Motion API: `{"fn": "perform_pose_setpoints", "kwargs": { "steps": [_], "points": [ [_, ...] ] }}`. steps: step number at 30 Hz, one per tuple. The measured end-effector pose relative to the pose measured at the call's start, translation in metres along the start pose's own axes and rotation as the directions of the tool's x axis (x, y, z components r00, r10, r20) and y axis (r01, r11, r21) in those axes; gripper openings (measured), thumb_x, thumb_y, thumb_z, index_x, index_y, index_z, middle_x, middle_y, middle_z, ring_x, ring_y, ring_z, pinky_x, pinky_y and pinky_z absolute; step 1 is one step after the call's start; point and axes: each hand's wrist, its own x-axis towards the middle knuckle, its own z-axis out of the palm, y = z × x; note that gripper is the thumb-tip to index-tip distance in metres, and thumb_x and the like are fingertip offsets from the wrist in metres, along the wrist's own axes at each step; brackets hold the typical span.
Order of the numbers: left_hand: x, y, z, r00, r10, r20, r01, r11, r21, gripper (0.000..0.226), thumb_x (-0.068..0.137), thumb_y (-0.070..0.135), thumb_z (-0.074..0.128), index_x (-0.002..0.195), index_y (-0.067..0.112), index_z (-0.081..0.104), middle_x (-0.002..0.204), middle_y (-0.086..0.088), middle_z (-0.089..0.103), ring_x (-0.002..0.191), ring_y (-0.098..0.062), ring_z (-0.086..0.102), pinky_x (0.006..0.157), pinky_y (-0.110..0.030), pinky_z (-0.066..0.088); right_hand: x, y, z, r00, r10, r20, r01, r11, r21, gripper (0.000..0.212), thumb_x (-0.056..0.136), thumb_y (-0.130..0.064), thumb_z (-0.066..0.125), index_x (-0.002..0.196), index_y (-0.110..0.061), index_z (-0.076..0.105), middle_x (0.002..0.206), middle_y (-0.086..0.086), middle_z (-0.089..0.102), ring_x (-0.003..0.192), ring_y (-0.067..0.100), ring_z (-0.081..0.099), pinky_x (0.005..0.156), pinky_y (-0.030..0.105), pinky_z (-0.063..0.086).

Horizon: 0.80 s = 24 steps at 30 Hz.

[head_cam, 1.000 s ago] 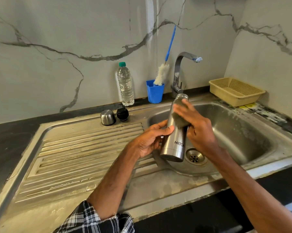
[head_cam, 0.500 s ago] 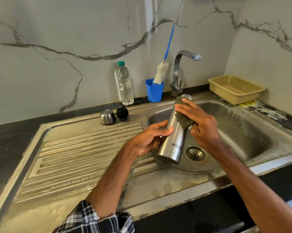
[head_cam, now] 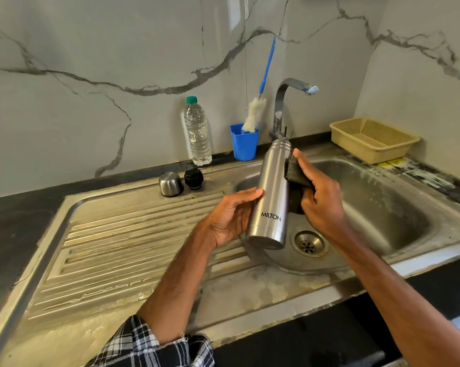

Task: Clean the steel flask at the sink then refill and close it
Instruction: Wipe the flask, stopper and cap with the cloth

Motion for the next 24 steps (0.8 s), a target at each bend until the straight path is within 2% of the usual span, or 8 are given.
{"fn": "perform_pose_setpoints", "kwargs": {
  "steps": [3, 6, 9, 11, 14, 17, 21, 24],
  "points": [
    [0.000, -0.001, 0.001, 0.998, -0.021, -0.062, 0.023, 0.999, 0.037, 0.054, 0.090, 0.035, 0.072, 0.133, 0.005, 0.062, 0.134, -0.022, 0.063, 0.126, -0.037, 0.060, 0.114, -0.051, 0.043, -0.002, -0.002, 0.006, 0.998, -0.055, 0.032, 0.054, 0.998, 0.019, 0.082, 0.082, 0.023, 0.044, 0.154, -0.014, 0.036, 0.155, 0.004, 0.042, 0.143, 0.009, 0.039, 0.116, 0.018, 0.032],
    [-0.002, -0.001, 0.004, 0.998, -0.006, -0.062, 0.010, 0.998, 0.059, 0.046, 0.090, 0.033, 0.072, 0.128, 0.008, 0.065, 0.121, -0.014, 0.069, 0.111, -0.026, 0.066, 0.107, -0.046, 0.050, -0.005, -0.002, 0.008, 0.995, -0.092, 0.049, 0.090, 0.995, 0.036, 0.083, 0.078, 0.027, 0.042, 0.153, -0.010, 0.038, 0.158, 0.004, 0.037, 0.148, 0.009, 0.031, 0.121, 0.032, 0.029],
    [0.000, 0.001, 0.003, 0.994, 0.034, -0.107, -0.024, 0.995, 0.094, 0.050, 0.089, 0.032, 0.074, 0.130, 0.005, 0.065, 0.122, -0.015, 0.066, 0.111, -0.028, 0.063, 0.108, -0.049, 0.049, -0.009, -0.006, 0.008, 0.986, -0.148, 0.081, 0.144, 0.988, 0.056, 0.079, 0.079, 0.027, 0.045, 0.150, -0.006, 0.041, 0.158, 0.004, 0.037, 0.148, 0.007, 0.030, 0.121, 0.030, 0.029],
    [-0.001, 0.004, 0.002, 0.985, 0.057, -0.162, -0.047, 0.997, 0.069, 0.052, 0.089, 0.033, 0.075, 0.131, 0.006, 0.063, 0.119, -0.014, 0.066, 0.103, -0.026, 0.066, 0.094, -0.041, 0.058, -0.013, -0.011, 0.011, 0.969, -0.210, 0.127, 0.201, 0.977, 0.075, 0.073, 0.082, 0.025, 0.050, 0.148, -0.004, 0.043, 0.157, 0.005, 0.039, 0.147, 0.009, 0.033, 0.120, 0.027, 0.029],
    [-0.004, 0.011, -0.009, 0.964, 0.085, -0.250, -0.092, 0.996, -0.013, 0.051, 0.089, 0.033, 0.074, 0.129, 0.002, 0.062, 0.111, -0.013, 0.070, 0.086, -0.021, 0.071, 0.070, -0.031, 0.062, -0.022, -0.016, 0.017, 0.938, -0.283, 0.199, 0.268, 0.958, 0.099, 0.074, 0.079, 0.027, 0.049, 0.146, -0.004, 0.046, 0.155, 0.007, 0.042, 0.147, 0.016, 0.035, 0.119, 0.039, 0.032],
    [-0.007, 0.017, -0.023, 0.953, 0.120, -0.278, -0.147, 0.986, -0.078, 0.046, 0.089, 0.031, 0.074, 0.125, 0.002, 0.067, 0.112, -0.016, 0.071, 0.089, -0.023, 0.071, 0.075, -0.033, 0.063, -0.030, -0.025, 0.022, 0.872, -0.405, 0.276, 0.380, 0.914, 0.142, 0.069, 0.079, 0.028, 0.045, 0.140, 0.000, 0.052, 0.151, 0.010, 0.047, 0.147, 0.025, 0.035, 0.119, 0.043, 0.033],
    [-0.009, 0.023, -0.032, 0.955, 0.149, -0.254, -0.181, 0.978, -0.104, 0.020, 0.092, 0.030, 0.070, 0.097, 0.012, 0.079, 0.099, -0.012, 0.070, 0.081, -0.022, 0.069, 0.070, -0.030, 0.061, -0.034, -0.034, 0.026, 0.769, -0.567, 0.297, 0.532, 0.824, 0.195, 0.049, 0.086, 0.018, 0.048, 0.130, 0.002, 0.062, 0.143, 0.013, 0.056, 0.144, 0.032, 0.039, 0.114, 0.046, 0.041],
    [-0.008, 0.022, -0.031, 0.947, 0.145, -0.285, -0.178, 0.979, -0.096, 0.032, 0.094, 0.029, 0.067, 0.114, 0.005, 0.070, 0.101, -0.012, 0.071, 0.080, -0.020, 0.070, 0.066, -0.029, 0.061, -0.030, -0.029, 0.028, 0.845, -0.476, 0.242, 0.434, 0.876, 0.209, 0.056, 0.082, 0.023, 0.049, 0.133, 0.001, 0.060, 0.144, 0.013, 0.054, 0.144, 0.028, 0.040, 0.114, 0.048, 0.041]
  ]
}}
